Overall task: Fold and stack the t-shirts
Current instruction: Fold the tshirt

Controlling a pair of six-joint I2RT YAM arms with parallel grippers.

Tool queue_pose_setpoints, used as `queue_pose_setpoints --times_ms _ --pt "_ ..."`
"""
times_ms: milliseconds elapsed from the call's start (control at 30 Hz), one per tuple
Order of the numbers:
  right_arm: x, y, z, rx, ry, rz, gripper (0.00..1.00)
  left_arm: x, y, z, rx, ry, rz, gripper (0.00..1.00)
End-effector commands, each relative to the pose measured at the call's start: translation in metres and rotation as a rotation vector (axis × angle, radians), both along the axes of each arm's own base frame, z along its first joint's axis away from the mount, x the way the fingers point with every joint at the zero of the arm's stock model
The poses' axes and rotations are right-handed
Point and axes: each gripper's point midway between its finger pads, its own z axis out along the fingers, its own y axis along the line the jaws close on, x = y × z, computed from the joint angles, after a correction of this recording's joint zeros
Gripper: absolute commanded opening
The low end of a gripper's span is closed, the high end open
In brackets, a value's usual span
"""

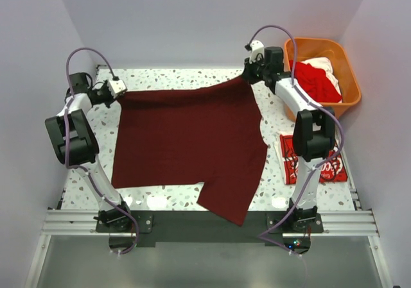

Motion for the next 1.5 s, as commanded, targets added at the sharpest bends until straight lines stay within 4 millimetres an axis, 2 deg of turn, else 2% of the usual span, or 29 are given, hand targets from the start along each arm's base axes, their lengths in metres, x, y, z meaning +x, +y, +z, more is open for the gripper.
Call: queue_pose_setpoints --times_ms 0,133,200,233,300,400,567,600,767,900,1067,1200,1467 --pt "-0.013 -0.002 0.042 0.002 -0.084 0.029 0.00 -0.006 0.006 0.037 0.024 -0.104 -0.036 0.00" --pt "-0.029 -0.003 0.039 -0.004 -0.065 0.041 0.00 -0.023 0.002 0.030 0.041 -0.069 -0.079 0.00" --pt "-0.036 -0.004 0.044 -0.007 -0.069 0.050 0.00 -0.027 0.000 0.028 0.067 -0.073 -0.110 0.00" --pt "-0.041 -0.004 0.039 -0.011 -0.054 0.055 0.00 -0.033 -0.002 0.025 0.065 -0.055 -0.119 0.00" --pt "-0.047 -0.005 0.044 -0.018 -0.062 0.066 0.00 -0.037 -0.002 0.020 0.084 -0.056 -0.137 0.00" --pt "-0.059 -0.006 0.038 -0.026 -0.040 0.081 0.00 -0.044 -0.004 0.015 0.101 -0.047 -0.162 0.00" --pt "-0.082 -0.004 0.022 -0.014 0.033 0.103 0.00 -0.052 -0.001 0.011 0.138 -0.050 -0.183 0.00" --pt "-0.088 -0.003 0.013 -0.014 0.056 0.110 0.00 -0.053 -0.001 0.010 0.141 -0.047 -0.187 0.00" --pt "-0.104 -0.002 0.005 -0.026 0.078 0.126 0.00 -0.057 0.002 0.005 0.173 -0.041 -0.215 0.00" --pt "-0.117 0.000 -0.011 -0.050 0.112 0.151 0.00 -0.066 0.002 -0.009 0.189 -0.003 -0.245 0.00" --pt "-0.130 0.001 -0.033 -0.082 0.164 0.176 0.00 -0.075 0.005 -0.030 0.238 0.037 -0.269 0.00" --pt "-0.137 0.000 -0.050 -0.105 0.202 0.183 0.00 -0.079 0.005 -0.039 0.250 0.045 -0.271 0.00" --pt "-0.135 -0.004 -0.069 -0.159 0.235 0.198 0.00 -0.087 0.003 -0.049 0.262 0.073 -0.282 0.00"
